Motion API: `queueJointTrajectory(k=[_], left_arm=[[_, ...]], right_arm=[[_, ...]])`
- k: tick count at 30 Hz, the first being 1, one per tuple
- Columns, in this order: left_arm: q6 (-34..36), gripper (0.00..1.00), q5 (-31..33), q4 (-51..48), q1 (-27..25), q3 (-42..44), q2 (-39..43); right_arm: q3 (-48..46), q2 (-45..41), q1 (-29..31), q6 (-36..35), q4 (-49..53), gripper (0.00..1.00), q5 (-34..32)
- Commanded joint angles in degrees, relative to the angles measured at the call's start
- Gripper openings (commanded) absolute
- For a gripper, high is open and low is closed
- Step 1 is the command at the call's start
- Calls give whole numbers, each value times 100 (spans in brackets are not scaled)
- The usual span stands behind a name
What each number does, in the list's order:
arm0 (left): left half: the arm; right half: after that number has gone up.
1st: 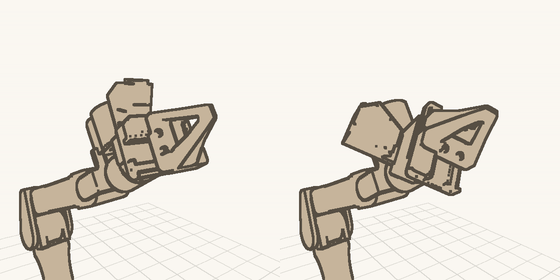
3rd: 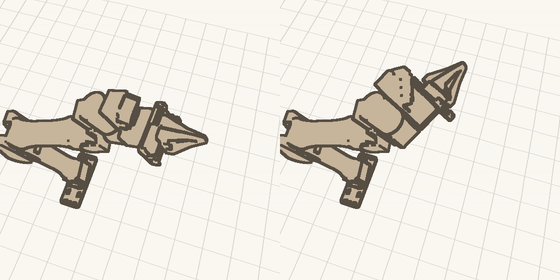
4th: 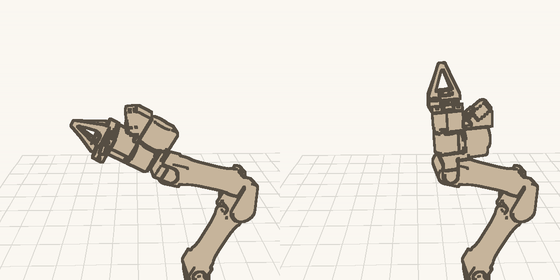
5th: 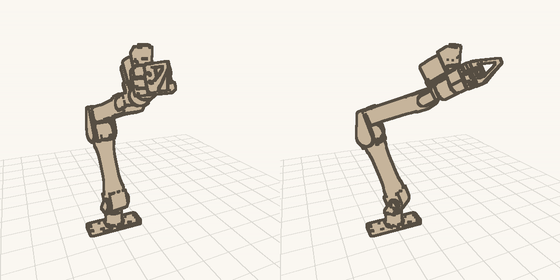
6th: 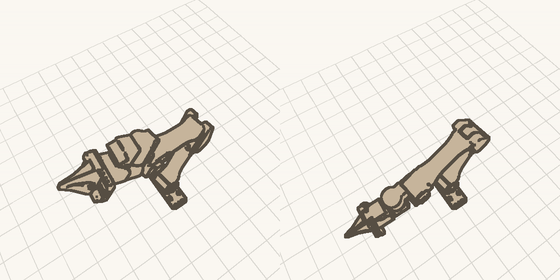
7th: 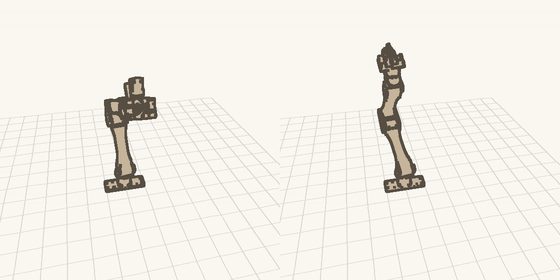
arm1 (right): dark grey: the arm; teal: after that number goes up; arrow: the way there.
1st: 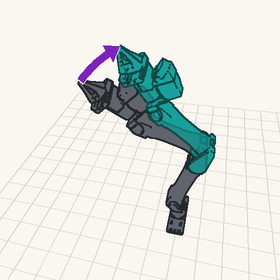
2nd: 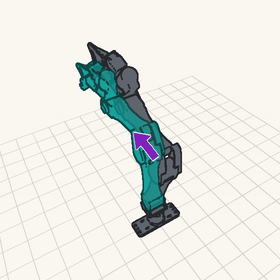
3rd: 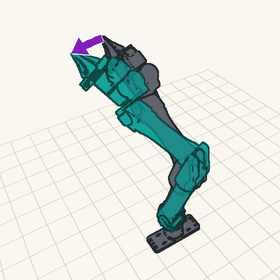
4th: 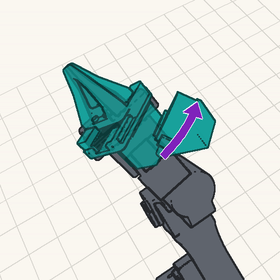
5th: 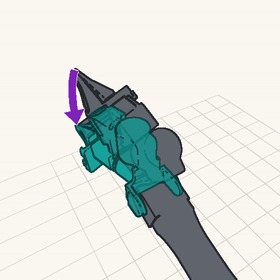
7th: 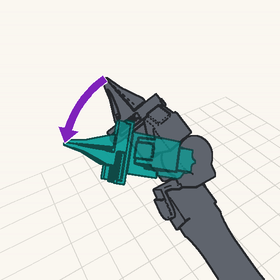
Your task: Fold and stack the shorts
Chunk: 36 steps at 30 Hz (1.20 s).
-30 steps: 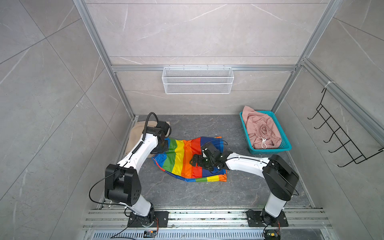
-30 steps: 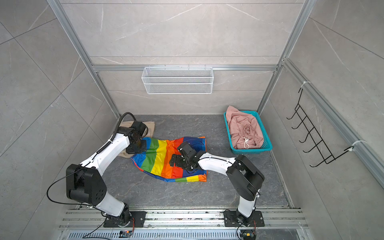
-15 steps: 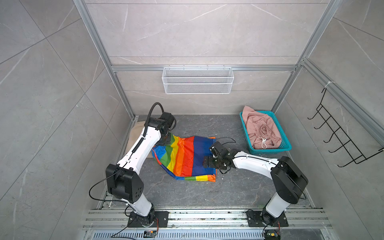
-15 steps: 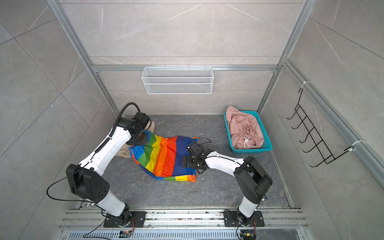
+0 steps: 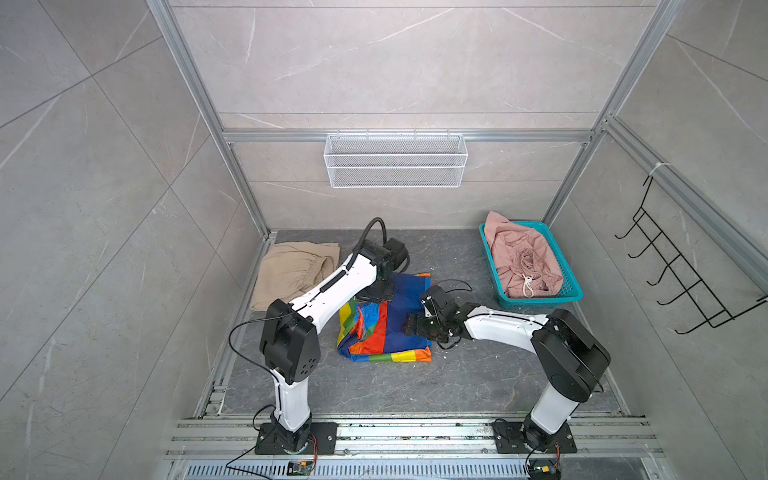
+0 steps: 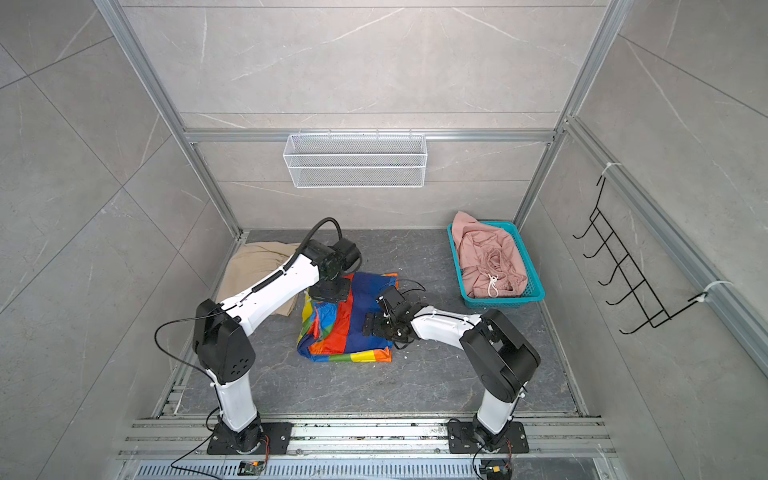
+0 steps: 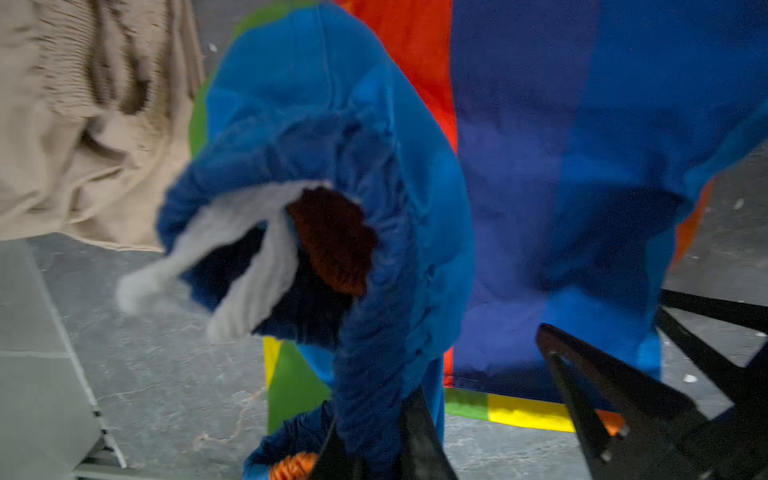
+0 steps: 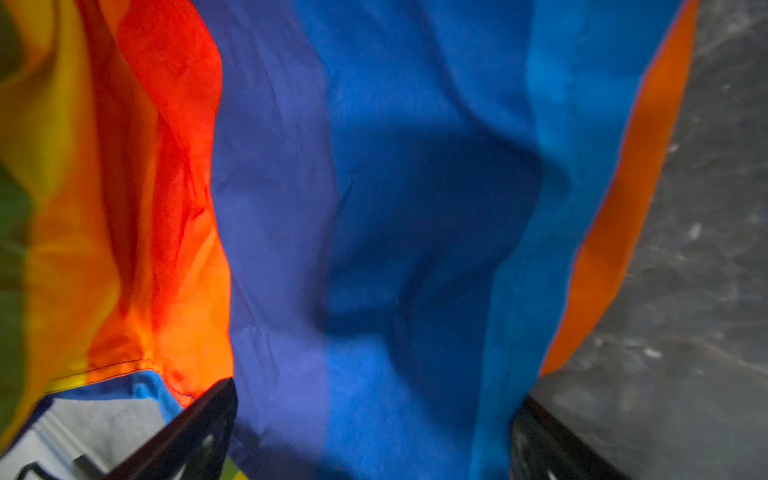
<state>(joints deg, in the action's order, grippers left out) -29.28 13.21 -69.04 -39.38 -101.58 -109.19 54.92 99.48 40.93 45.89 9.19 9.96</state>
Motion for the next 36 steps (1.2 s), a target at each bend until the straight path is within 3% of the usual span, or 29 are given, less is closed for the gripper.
queueJointTrajectory(k=[1, 9, 15, 21, 26, 27, 28, 29, 31, 36], left_arm=[[-431, 0, -724, 264, -170, -424, -207], [-903, 0, -1635, 1424, -431, -59, -419], [-939, 2, -1695, 1677, -431, 104, -569], [-636, 17, -1660, 1815, -409, -133, -308], [-491, 25, -1795, 2249, -190, -40, 549], [-472, 29, -1898, 2418, -123, 85, 748], [-445, 38, -2107, 2679, -45, 259, 988], [-445, 70, -2338, 2872, 33, 430, 1184], [-527, 99, -2902, 3317, 161, 810, 1479], [-1012, 99, -3669, 4403, 249, 1758, 1746]], right_arm=[[-359, 180, -10, 259, -218, 99, 308], [-738, 396, -33, 554, -898, 99, 618], [-934, 206, -74, 623, -1003, 99, 694], [-1247, -940, -324, 355, -381, 99, 502], [-1157, -2259, -746, -52, 634, 99, 315], [-1066, -2427, -798, -135, 822, 100, 252], [-944, -2598, -845, -228, 1011, 99, 189], [-786, -2680, -878, -308, 1159, 99, 141], [-467, -2668, -902, -467, 1406, 99, 70], [136, -2186, -911, -592, 1437, 99, 50]])
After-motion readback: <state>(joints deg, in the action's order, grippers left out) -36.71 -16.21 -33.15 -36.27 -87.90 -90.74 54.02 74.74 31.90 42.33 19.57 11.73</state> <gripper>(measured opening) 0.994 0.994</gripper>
